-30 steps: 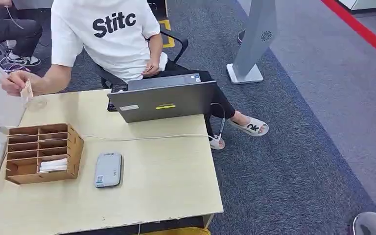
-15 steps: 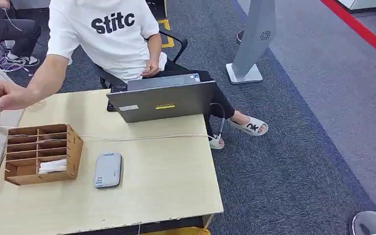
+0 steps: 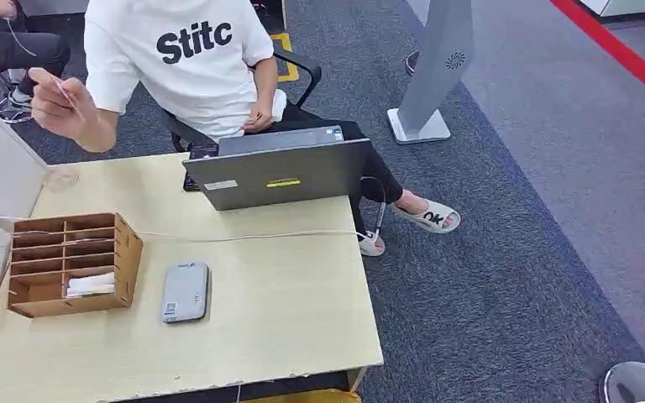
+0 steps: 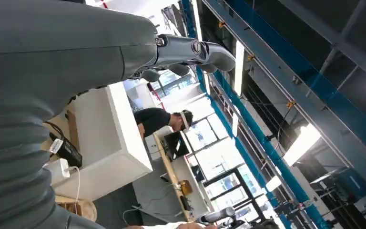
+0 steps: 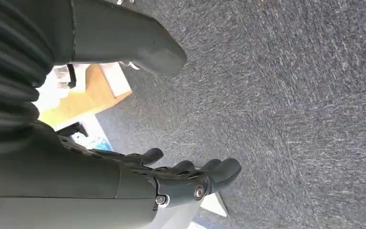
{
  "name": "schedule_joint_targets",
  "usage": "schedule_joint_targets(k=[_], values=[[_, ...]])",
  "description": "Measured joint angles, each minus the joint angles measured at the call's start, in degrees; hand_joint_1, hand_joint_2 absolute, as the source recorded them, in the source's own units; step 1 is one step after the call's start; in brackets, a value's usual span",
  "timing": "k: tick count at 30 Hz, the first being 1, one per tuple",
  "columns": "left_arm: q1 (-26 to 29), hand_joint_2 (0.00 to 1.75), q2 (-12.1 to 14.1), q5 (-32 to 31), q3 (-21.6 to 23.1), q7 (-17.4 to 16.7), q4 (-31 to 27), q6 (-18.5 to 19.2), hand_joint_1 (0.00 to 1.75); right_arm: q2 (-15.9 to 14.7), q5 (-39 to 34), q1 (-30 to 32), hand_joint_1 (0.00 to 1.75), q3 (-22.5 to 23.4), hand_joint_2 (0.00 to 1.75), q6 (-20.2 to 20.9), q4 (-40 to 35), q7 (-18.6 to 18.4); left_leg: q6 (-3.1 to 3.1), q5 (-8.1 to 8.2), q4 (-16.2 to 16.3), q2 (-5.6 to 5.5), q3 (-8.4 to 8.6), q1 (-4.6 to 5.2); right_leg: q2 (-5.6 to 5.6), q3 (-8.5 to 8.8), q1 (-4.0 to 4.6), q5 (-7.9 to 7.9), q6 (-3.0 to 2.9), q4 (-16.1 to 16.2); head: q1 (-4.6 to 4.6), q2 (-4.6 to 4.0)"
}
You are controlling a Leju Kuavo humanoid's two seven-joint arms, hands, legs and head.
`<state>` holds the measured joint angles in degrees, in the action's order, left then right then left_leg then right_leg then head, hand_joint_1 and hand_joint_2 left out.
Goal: Pass the card to the sensor for recognition and then transmit it.
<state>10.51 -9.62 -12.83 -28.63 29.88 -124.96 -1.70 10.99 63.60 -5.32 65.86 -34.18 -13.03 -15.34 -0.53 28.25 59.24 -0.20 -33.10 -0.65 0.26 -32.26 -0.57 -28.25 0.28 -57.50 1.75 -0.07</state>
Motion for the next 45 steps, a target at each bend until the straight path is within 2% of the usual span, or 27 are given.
schedule_joint_targets(k=[8,9,10,11,12,13,14,17,22,29,43,44,45], values=[[0.0,1.75,0.0,0.0,0.0,0.0,0.0,0.0,0.00,0.0,0.0,0.0,0.00,0.0,1.75,0.0,0.1,0.0,0.00,0.00,0.0,0.00,0.02,0.00,0.00,-0.02,0.00,0.00,0.00,0.0,0.00,0.00],[-0.3,1.75,0.2,-1.5,0.2,-1.3,0.1,1.3,0.00,0.0,0.7,0.0,0.00,0.0,1.75,1.1,0.1,0.0,0.00,0.00,0.0,0.03,0.08,0.00,0.02,-0.17,0.00,0.00,0.00,0.0,-0.02,0.00],[-2.2,1.75,0.9,-4.3,0.9,-4.2,1.4,3.1,0.00,0.0,1.7,0.1,0.00,-0.1,1.75,2.7,0.2,0.1,-0.01,-0.01,0.1,-0.07,0.12,0.03,-0.06,-0.43,-0.02,-0.01,0.03,0.1,-0.04,0.00],[-7.8,1.75,2.4,-11.3,2.4,-10.3,6.8,4.9,0.00,-0.1,3.0,0.2,0.00,-0.4,1.75,5.2,0.2,0.0,-0.09,-0.21,0.1,-0.69,-0.03,0.05,-0.65,-0.30,-0.04,-0.11,0.16,0.1,0.00,0.00],[-13.8,1.75,3.7,-17.1,4.7,-15.1,13.1,3.5,0.00,-0.2,3.5,-0.1,0.00,-0.8,1.75,6.2,0.2,0.0,0.01,-0.42,0.0,-1.39,-0.21,0.06,-1.34,-0.12,-0.10,-0.11,0.15,0.0,0.29,0.00],[-18.5,1.75,4.7,-21.1,6.3,-19.0,19.9,1.5,0.00,-0.2,3.8,-0.7,0.00,-1.1,1.75,6.7,0.3,-0.1,0.16,-0.50,0.0,-1.47,-0.26,0.00,-1.40,-0.13,-0.08,0.02,-0.03,0.0,0.41,0.00],[-21.4,1.75,5.8,-22.0,8.0,-19.5,24.7,-0.3,0.00,-0.2,4.0,-1.2,0.00,-1.1,1.75,6.7,0.3,-0.1,0.27,-0.57,0.0,-1.25,-0.27,-0.05,-1.25,-0.08,-0.04,0.25,-0.30,0.0,0.22,0.00],[-27.8,1.75,7.7,-21.1,11.2,-18.4,34.2,-1.9,0.00,-0.3,4.1,-1.2,0.00,-1.4,1.75,7.0,0.3,-0.1,0.26,-0.73,0.0,-0.39,-0.28,-0.04,-0.38,-0.23,0.03,0.57,-0.18,-0.1,0.02,0.00],[-30.2,1.75,9.7,-20.0,14.3,-18.7,39.3,-1.9,0.00,-0.7,4.2,-0.5,0.00,-1.6,1.75,7.1,0.4,-0.2,0.18,-0.56,0.0,-0.03,-0.31,-0.01,-0.03,-0.39,0.02,0.55,-0.14,-0.1,0.02,0.00],[-30.6,1.75,10.9,-19.8,16.4,-19.7,41.6,-1.7,0.00,-0.9,4.1,-0.5,0.00,-1.7,1.75,7.2,0.4,-0.8,0.18,-0.50,0.0,-0.03,-0.36,-0.03,-0.02,-0.46,0.02,0.50,-0.14,-0.1,0.02,0.00],[-30.7,1.75,11.7,-21.2,19.5,-19.7,42.8,-1.9,0.00,-1.6,3.7,-0.3,0.00,-1.7,1.75,8.0,0.4,0.6,0.18,-0.50,0.0,-0.02,-0.38,-0.02,-0.02,-0.46,0.03,0.50,-0.14,-0.1,0.02,0.00],[-30.7,1.75,11.7,-21.2,19.7,-19.7,42.8,-1.9,0.19,-1.6,3.7,-0.3,0.00,-1.7,1.75,8.0,0.4,0.6,0.18,-0.50,0.0,-0.03,-0.38,-0.02,-0.02,-0.46,0.03,0.50,-0.14,-0.1,0.02,0.00],[-30.7,1.75,11.7,-21.2,19.8,-19.7,42.8,-1.8,1.68,-1.6,3.7,-0.3,0.00,-1.7,1.75,8.0,0.4,0.6,0.18,-0.50,0.0,-0.03,-0.38,-0.02,-0.02,-0.46,0.03,0.50,-0.14,-0.1,0.04,0.00]])
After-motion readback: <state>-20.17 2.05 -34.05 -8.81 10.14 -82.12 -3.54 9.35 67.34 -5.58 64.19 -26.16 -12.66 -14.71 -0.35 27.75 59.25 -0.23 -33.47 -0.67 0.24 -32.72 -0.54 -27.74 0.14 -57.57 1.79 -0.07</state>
